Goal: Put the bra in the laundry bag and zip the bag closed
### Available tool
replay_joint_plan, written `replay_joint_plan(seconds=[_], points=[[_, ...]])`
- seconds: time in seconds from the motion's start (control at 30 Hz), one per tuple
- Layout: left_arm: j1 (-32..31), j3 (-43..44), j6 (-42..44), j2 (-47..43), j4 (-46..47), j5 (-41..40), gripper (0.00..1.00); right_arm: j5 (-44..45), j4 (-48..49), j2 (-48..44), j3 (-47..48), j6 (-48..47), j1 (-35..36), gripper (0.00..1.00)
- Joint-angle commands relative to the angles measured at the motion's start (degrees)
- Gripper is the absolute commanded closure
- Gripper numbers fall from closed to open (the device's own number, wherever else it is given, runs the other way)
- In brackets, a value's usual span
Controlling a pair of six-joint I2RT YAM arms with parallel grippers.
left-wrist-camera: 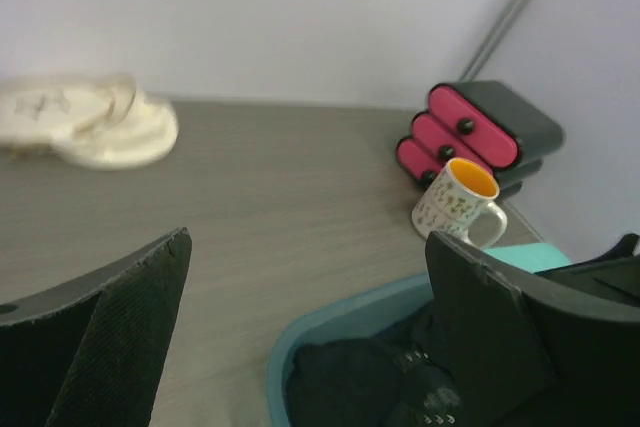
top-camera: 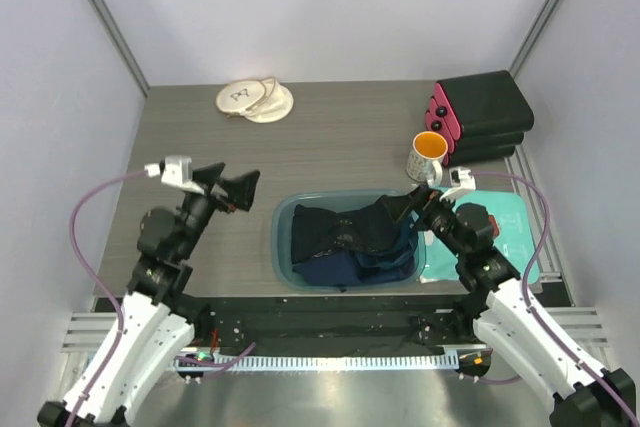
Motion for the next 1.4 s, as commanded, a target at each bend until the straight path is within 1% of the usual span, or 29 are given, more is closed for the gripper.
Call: replay_joint_plan(seconds=[0.0, 0.03, 0.07, 0.1, 0.13, 0.17, 0.2, 0.27, 0.3, 0.33, 0.4, 0.43, 0.5, 0.53, 0.57, 0.6, 0.63, 0.73, 0.77, 0.87, 0.9, 0.97, 1.03, 1.1, 1.17, 1.2, 1.23, 1.3, 1.37], points=[[0.12, 15.92, -10.85, 15.26, -25.28, -19.50, 0.00, 5.70, -14.09, 3.63, 10.53, -2.50, 0.02, 0.00], [0.12, 21.69, -13.14, 18.51, -29.24, -21.21, 0.01, 5.71, -16.54, 4.85, 11.77, -2.59, -0.07, 0.00], [0.30, 24.01, -13.42, 21.24, -31.55, -21.49, 0.00, 5.71, -17.52, 5.30, 13.00, -3.28, 0.02, 0.00], [0.30, 25.60, -9.51, 26.57, -31.05, -19.84, 0.00, 5.71, -18.66, 5.74, 15.45, -4.94, 0.02, 0.00], [0.47, 27.79, -7.55, 28.80, -29.82, -16.08, 0.00, 5.71, -20.94, 6.00, 16.61, -5.74, 0.02, 0.00], [0.47, 28.77, -7.01, 31.00, -28.85, -15.09, 0.00, 5.63, -21.74, 6.09, 18.45, -6.45, 0.02, 0.00], [0.65, 29.65, -6.05, 36.24, -26.76, -14.91, 0.00, 5.37, -22.45, 6.01, 19.16, -7.24, 0.02, 0.00], [1.88, 35.79, -5.17, 42.50, -27.08, -14.03, 0.00, 5.45, -24.64, 5.05, 20.74, -7.07, 0.02, 0.00], [2.32, 38.42, -3.86, 49.32, -28.30, -13.76, 0.00, 5.62, -25.35, 4.69, 21.27, -6.72, 0.02, 0.00], [3.19, 45.06, -3.15, 54.00, -29.45, -13.33, 0.00, 5.28, -26.75, 4.43, 21.80, -6.98, 0.02, 0.00], [4.86, 53.52, -2.53, 62.35, -32.69, -10.88, 0.00, 3.96, -27.81, 3.99, 22.95, -7.68, 0.02, 0.00], [6.78, 62.70, -4.00, 71.88, -36.63, -9.73, 0.00, 2.91, -28.77, 3.99, 23.30, -8.21, 0.02, 0.00], [9.34, 72.32, -6.55, 81.07, -40.25, -3.24, 0.01, 1.94, -29.92, 3.99, 24.26, -8.30, 0.02, 0.00], [11.61, 81.25, -11.09, 88.69, -43.75, -2.08, 0.02, 1.93, -31.23, 3.99, 24.70, -8.56, 0.02, 0.00], [12.77, 85.25, -13.14, 92.68, -44.22, 0.71, 0.05, 1.76, -31.76, 4.07, 25.40, -8.56, -0.07, 0.00], [13.56, 88.42, -15.34, 95.68, -44.23, 0.83, 0.10, 1.50, -32.03, 3.90, 25.50, -8.56, 0.02, 0.00], [14.53, 93.50, -19.10, 100.67, -43.27, 0.05, 0.11, 1.23, -32.47, 3.72, 25.67, -8.65, 0.02, 0.00], [16.20, 96.63, -25.70, 105.80, -39.23, -3.21, 0.11, 0.27, -32.56, 3.20, 25.50, -8.48, 0.02, 0.00], [16.73, 96.54, -31.12, 107.99, -36.52, -3.48, 0.12, 0.44, -32.73, 3.11, 25.58, -8.82, 0.02, 0.00], [18.14, 97.33, -39.06, 111.69, -36.75, -4.45, 0.15, 1.58, -33.70, 2.49, 25.94, -8.83, 0.02, 0.00], [18.14, 98.03, -39.87, 112.14, -37.10, -8.27, 0.15, 1.15, -33.88, 2.32, 25.94, -8.83, 0.02, 0.00], [17.96, 97.34, -41.98, 112.67, -36.41, -10.59, 0.13, 1.14, -34.05, 1.62, 25.94, -8.83, 0.02, 0.00], [18.05, 94.97, -46.28, 113.89, -31.94, -10.34, 0.14, 1.23, -34.14, 1.18, 25.94, -8.57, 0.02, 0.00], [18.49, 95.57, -49.96, 116.43, -30.78, -9.20, 0.17, 1.23, -34.06, 0.74, 26.11, -8.39, 0.02, 0.00], [18.93, 95.66, -50.51, 117.59, -28.94, -7.00, 0.39, 1.06, -34.05, 0.73, 26.11, -7.78, 0.02, 0.00], [19.11, 95.75, -50.60, 117.85, -28.85, -6.65, 0.65, 0.62, -34.14, 0.91, 26.03, -7.69, 0.02, 0.00], [19.46, 95.32, -50.43, 117.16, -29.63, -6.56, 0.75, -0.08, -34.06, 1.17, 25.94, -7.34, 0.02, 0.00], [19.55, 90.43, -48.51, 114.44, -28.15, -7.25, 0.87, -0.87, -34.14, 2.05, 25.85, -6.99, 0.02, 0.00], [19.55, 86.19, -43.50, 108.04, -27.35, -11.19, 0.93, -1.84, -33.71, 2.84, 25.06, -6.54, 0.02, 0.00]])
